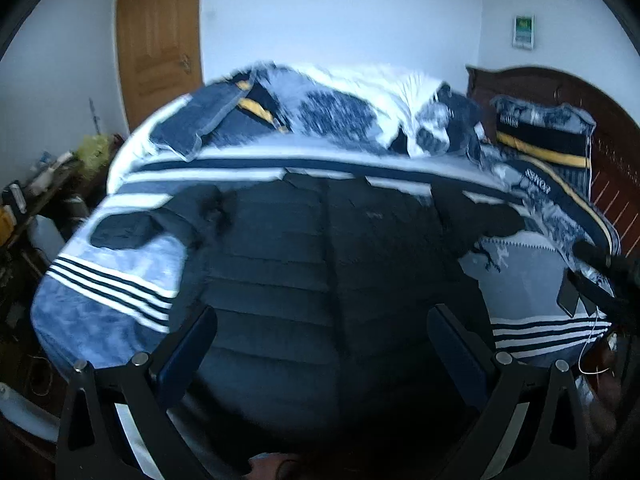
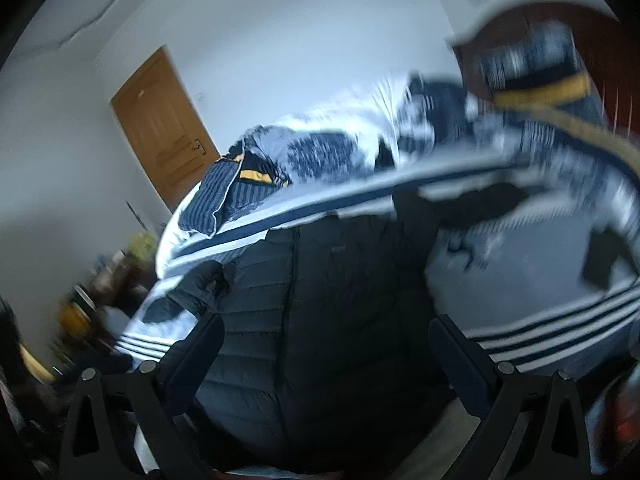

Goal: Fold large clothes

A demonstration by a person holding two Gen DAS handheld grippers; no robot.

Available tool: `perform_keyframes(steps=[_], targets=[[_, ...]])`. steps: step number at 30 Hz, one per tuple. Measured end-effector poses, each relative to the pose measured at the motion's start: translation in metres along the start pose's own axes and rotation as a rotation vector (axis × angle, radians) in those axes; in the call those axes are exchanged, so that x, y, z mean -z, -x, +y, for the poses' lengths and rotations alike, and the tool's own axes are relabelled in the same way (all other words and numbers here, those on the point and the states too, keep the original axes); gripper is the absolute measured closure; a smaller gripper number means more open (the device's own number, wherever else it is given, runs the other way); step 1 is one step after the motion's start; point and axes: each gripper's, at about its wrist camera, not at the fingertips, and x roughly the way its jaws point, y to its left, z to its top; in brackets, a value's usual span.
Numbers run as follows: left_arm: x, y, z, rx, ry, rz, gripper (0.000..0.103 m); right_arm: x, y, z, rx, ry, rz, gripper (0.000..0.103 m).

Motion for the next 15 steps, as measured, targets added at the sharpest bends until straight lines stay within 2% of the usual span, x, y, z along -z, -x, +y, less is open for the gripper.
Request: perform_keyframes(steps=[1,3,6,7,10,13,15], targets=[[-0.004,-0.011,-0.003,0.008,0.008,0.013,0.000,-0.011,-0.018,-0.030,-0.033,-0.078,-0.005,0.000],[-0.011,-0.032,-0.009,0.024,0.023,0.030,0.000,-0.029,-0.046,-0.069,-0.033,-0.128,0.014,0.000],[-0.019,-0.065,-0.017,0.054,0.038,0.047,0.000,-0.059,-0.088,-0.116,0.028,-0.129,0.073,0.000],[-0.021,-0.074,-0.019,0.060,0.044,0.052,0.000,-0.074,-0.109,-0.148,0.051,-0.181,0.098,0.000],[-0.025,-0.110,-0.022,0.083,0.072,0.086,0.000,-0.102,-0.164,-0.227,0.046,-0.331,0.154,0.000],[-0.027,-0.145,-0.024,0.100,0.096,0.124,0.000,-0.123,-0.220,-0.293,0.080,-0.414,0.202,0.000],[-0.026,-0.165,-0.024,0.105,0.105,0.147,0.000,-0.130,-0.249,-0.328,0.071,-0.482,0.211,0.000]])
